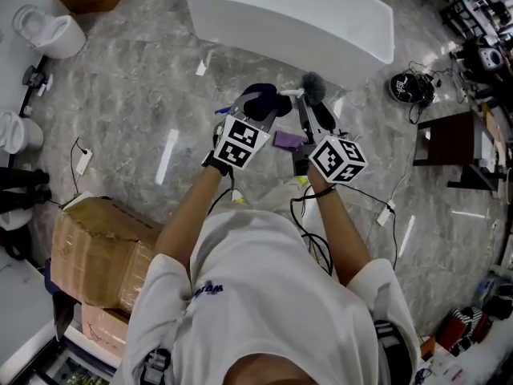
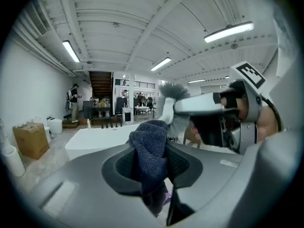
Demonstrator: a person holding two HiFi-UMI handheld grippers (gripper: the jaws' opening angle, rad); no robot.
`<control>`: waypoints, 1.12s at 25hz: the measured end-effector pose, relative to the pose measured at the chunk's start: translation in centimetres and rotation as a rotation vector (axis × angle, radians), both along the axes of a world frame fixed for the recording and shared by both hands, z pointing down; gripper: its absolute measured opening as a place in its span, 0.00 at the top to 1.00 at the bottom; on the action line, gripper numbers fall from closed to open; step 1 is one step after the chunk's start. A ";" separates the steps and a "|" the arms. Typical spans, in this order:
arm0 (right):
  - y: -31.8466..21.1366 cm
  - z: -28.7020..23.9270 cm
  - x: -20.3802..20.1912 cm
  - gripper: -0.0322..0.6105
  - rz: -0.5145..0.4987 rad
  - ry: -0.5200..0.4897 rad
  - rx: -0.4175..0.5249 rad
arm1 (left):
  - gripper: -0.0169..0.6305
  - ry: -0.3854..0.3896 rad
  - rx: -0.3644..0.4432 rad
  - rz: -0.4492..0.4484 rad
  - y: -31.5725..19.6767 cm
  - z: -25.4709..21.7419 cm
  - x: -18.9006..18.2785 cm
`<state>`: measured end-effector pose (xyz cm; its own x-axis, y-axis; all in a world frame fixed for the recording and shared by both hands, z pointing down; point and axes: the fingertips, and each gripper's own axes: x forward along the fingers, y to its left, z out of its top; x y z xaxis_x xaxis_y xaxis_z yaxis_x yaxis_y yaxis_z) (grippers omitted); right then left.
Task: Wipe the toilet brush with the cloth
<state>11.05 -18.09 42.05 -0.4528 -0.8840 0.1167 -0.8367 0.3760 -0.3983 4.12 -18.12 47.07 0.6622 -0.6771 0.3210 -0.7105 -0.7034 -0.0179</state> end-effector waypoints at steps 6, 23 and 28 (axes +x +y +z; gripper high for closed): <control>-2.0 0.9 -1.9 0.78 -0.033 0.111 0.028 | 0.84 -0.045 0.064 0.028 0.2 -0.7 0.6; -0.9 0.7 0.2 0.78 0.052 0.256 0.070 | 0.86 0.237 -0.014 -0.301 0.5 -3.8 -7.1; -0.2 0.2 1.2 0.78 0.075 0.219 0.067 | 0.86 0.239 -0.006 -0.411 1.9 -3.2 -12.1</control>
